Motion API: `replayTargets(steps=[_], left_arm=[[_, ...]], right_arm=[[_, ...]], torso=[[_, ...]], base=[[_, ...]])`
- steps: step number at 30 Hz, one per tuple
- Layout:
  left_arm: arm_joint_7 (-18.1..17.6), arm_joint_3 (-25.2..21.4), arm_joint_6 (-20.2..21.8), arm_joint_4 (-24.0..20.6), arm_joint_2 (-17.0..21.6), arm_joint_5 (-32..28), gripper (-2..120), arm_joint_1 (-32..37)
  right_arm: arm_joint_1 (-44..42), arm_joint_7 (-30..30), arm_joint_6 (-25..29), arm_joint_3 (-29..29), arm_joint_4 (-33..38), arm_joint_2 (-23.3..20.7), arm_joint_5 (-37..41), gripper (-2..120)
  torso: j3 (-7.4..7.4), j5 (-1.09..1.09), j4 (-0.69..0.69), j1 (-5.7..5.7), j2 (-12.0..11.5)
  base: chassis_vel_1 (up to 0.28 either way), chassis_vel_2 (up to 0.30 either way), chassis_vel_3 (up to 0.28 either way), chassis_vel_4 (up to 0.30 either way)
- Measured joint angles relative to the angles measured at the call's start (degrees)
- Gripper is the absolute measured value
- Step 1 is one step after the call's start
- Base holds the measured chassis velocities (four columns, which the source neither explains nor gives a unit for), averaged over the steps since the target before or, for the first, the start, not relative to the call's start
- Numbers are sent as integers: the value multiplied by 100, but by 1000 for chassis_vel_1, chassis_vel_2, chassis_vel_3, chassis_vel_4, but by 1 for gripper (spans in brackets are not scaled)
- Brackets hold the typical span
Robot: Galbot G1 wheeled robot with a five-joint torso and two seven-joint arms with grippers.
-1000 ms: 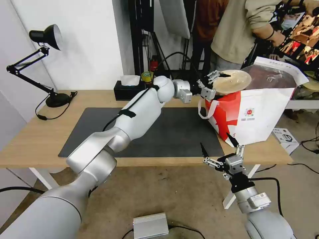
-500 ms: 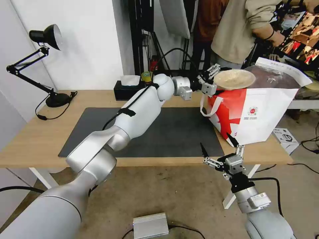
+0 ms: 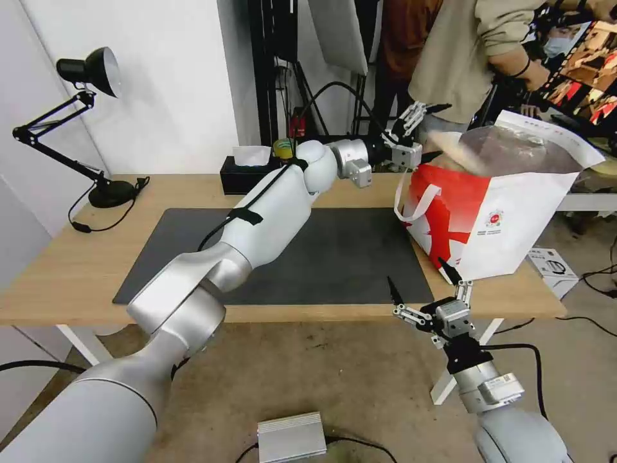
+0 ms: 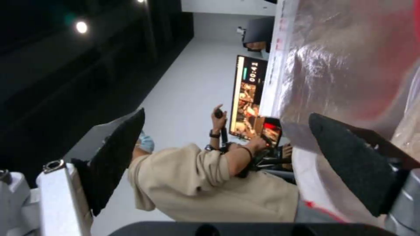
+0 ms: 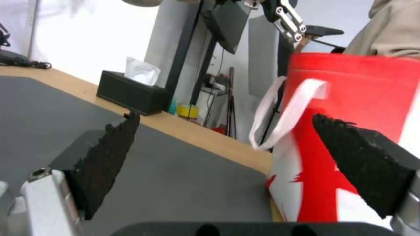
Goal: Pick up the trash from the table and place it into the takeout bag.
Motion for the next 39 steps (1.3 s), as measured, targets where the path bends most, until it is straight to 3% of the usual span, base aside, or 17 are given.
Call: replayTargets(steps=[8, 25, 33, 37, 39], left_arm=[[-238, -14, 26, -23, 0, -71, 100, 5], [-292, 151, 171, -73, 24, -1696, 100, -104], [-365, 351, 675, -430, 421, -2926, 100, -225], [-428, 496, 1069, -826, 947, -4081, 100, -323], [-459, 510, 1157, -924, 1085, -4338, 100, -340]], right_arm=[[0, 0, 0, 0, 0, 0, 0, 100], [0, 0, 0, 0, 0, 0, 0, 100], [0, 0, 0, 0, 0, 0, 0, 100], [0, 0, 0, 0, 0, 0, 0, 100], [0, 0, 0, 0, 0, 0, 0, 100]], torso=[[0, 0, 0, 0, 0], [0, 0, 0, 0, 0], [0, 0, 0, 0, 0], [0, -1, 0, 0, 0], [0, -1, -1, 0, 0]], base=[[0, 0, 0, 0], [0, 0, 0, 0], [0, 0, 0, 0], [0, 0, 0, 0], [0, 0, 0, 0]])
